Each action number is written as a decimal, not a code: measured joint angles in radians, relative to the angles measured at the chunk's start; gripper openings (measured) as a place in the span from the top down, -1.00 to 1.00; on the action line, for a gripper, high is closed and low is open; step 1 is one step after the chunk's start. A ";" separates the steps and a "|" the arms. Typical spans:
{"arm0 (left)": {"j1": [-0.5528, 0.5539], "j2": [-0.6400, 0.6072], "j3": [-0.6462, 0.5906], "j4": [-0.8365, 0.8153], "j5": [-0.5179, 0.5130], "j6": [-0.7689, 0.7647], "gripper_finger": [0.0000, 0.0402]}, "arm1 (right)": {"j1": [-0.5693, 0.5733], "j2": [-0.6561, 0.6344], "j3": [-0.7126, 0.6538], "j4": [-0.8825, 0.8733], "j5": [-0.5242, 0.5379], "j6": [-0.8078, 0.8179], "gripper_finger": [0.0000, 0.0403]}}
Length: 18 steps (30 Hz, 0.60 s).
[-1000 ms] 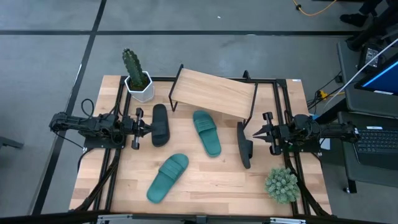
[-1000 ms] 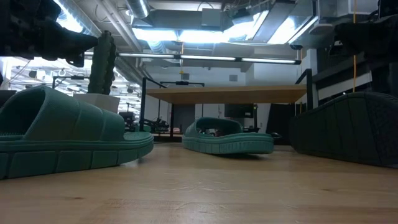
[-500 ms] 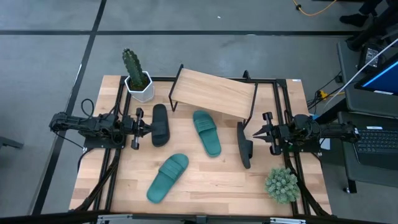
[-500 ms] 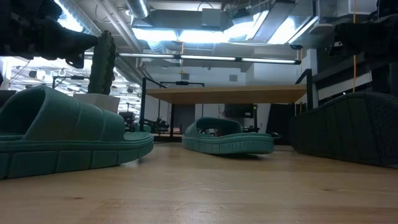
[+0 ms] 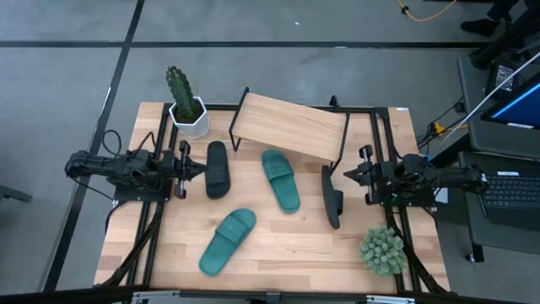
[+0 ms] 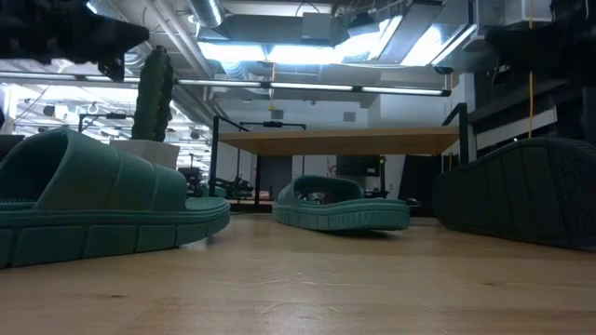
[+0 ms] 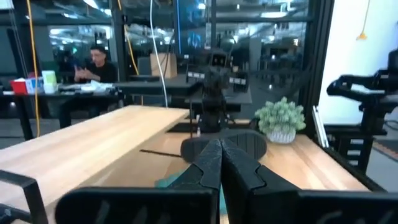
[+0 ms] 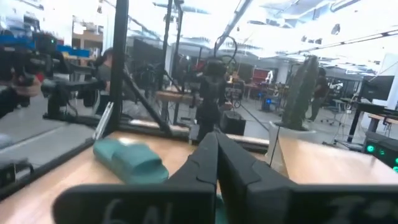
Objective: Pick and place slides into the shelf
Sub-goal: Put the bottom black slide on the shelf
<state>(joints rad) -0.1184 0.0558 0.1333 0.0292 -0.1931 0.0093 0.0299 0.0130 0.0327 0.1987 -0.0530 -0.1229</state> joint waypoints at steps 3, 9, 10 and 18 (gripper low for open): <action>0.000 0.075 0.060 0.004 0.000 0.000 1.00 | 0.000 0.017 0.047 -0.019 0.000 0.008 0.97; 0.000 0.274 0.181 0.000 -0.006 0.068 1.00 | 0.000 0.114 0.173 -0.113 0.018 -0.013 0.98; 0.000 0.301 0.206 -0.003 -0.007 0.081 1.00 | 0.000 0.136 0.199 -0.138 0.023 -0.013 0.98; -0.001 0.455 0.325 -0.003 0.081 0.054 1.00 | 0.011 0.373 0.449 -0.468 0.035 0.114 0.98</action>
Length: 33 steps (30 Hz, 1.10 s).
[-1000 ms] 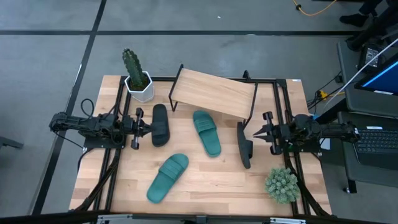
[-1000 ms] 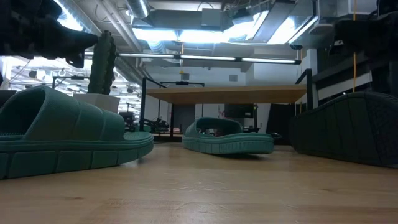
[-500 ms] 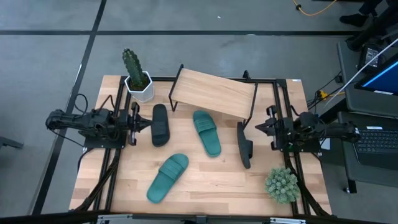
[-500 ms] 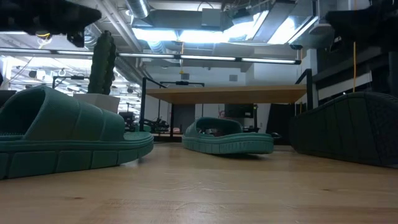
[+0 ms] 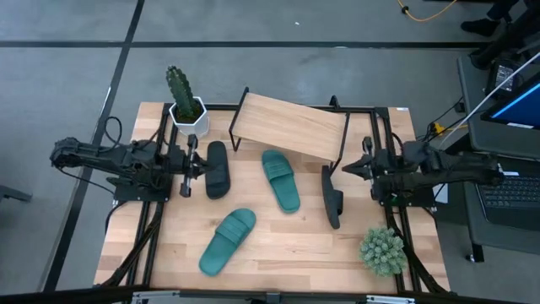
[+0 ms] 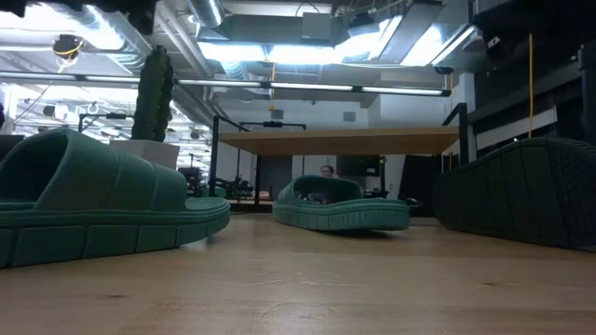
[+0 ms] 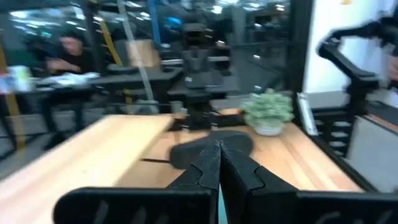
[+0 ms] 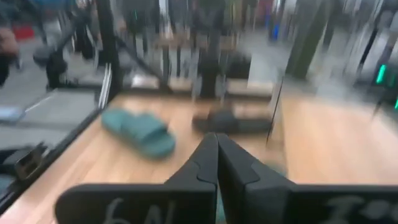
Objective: Pick and place slides into the shelf
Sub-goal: Put the bottom black slide on the shelf
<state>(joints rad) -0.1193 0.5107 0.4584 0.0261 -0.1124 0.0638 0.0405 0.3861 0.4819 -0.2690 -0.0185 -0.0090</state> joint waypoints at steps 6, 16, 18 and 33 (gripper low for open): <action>-0.040 0.096 0.001 -0.008 0.024 -0.036 1.00 | 0.049 0.163 0.152 -0.171 0.000 0.036 0.98; -0.160 0.200 0.000 0.085 -0.072 -0.081 1.00 | 0.149 0.320 0.265 -0.258 0.007 0.135 0.98; -0.186 0.204 0.000 0.103 -0.093 -0.081 1.00 | 0.178 0.334 0.271 -0.259 0.051 0.167 0.98; -0.326 0.204 0.000 0.111 -0.291 -0.082 1.00 | 0.438 0.388 0.277 -0.268 0.221 0.360 0.98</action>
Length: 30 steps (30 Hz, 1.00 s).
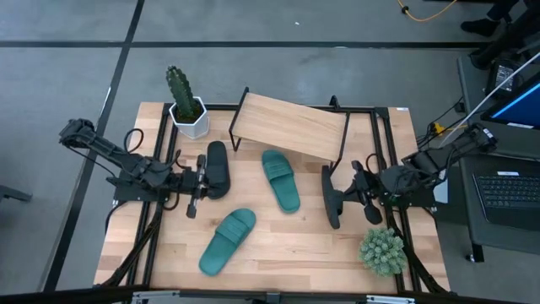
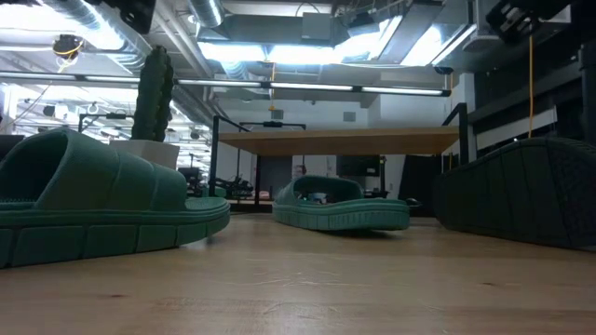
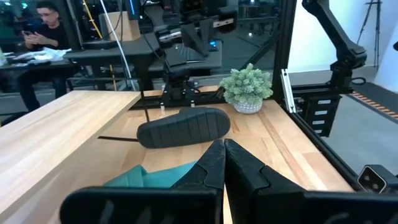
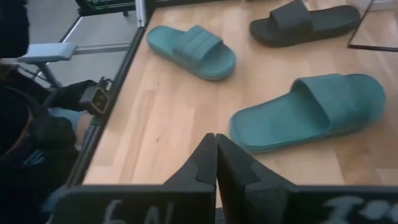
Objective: Pick and place slides into the shelf
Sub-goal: Put the bottom black slide on the shelf
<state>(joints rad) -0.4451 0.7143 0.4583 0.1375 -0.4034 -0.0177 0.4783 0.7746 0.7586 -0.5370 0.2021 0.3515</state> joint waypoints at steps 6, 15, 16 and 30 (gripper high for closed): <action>-0.015 0.000 -0.001 0.017 -0.008 0.001 1.00 | 0.086 0.003 0.000 0.002 0.072 0.042 0.98; -0.014 0.000 -0.001 0.016 -0.008 0.001 1.00 | 0.167 0.118 0.189 -0.215 0.133 0.125 0.99; -0.014 0.000 -0.001 0.016 -0.008 0.001 1.00 | 0.174 0.141 0.216 -0.255 0.142 0.152 0.99; -0.014 0.000 -0.001 0.005 -0.008 0.002 1.00 | 0.370 0.456 0.427 -0.604 0.159 0.681 0.99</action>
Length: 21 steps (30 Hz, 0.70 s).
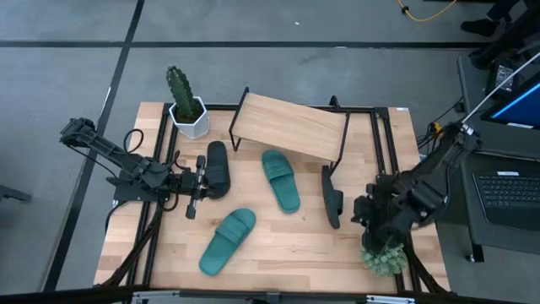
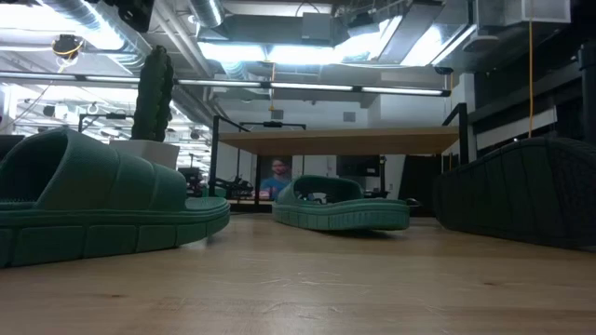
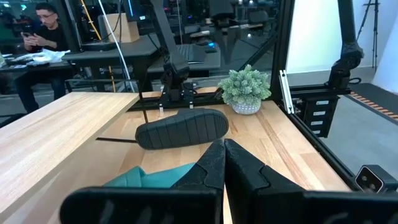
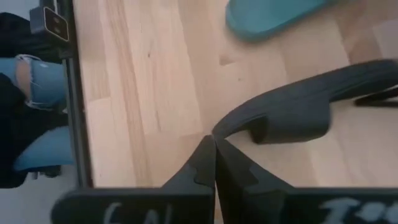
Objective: Pick and place slides into the shelf
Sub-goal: Put the bottom black slide on the shelf
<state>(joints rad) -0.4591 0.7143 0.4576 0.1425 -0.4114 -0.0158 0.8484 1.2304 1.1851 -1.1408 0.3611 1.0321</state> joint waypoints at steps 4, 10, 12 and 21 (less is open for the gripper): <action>0.000 0.000 0.000 0.000 0.001 0.000 1.00 | 0.071 0.062 0.009 -0.002 0.044 0.108 0.99; 0.000 0.000 0.000 -0.032 0.060 0.049 1.00 | 0.163 0.145 0.005 -0.014 0.174 0.264 0.98; 0.000 0.000 0.000 -0.032 0.064 0.051 1.00 | 0.175 0.172 0.005 -0.012 0.198 0.303 0.98; 0.000 0.000 0.000 -0.031 0.064 0.051 1.00 | 0.181 0.272 0.003 -0.014 0.198 0.424 0.97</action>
<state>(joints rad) -0.4587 0.7139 0.4576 0.1112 -0.3470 0.0357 1.0295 1.5021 1.1881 -1.1545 0.5593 1.4565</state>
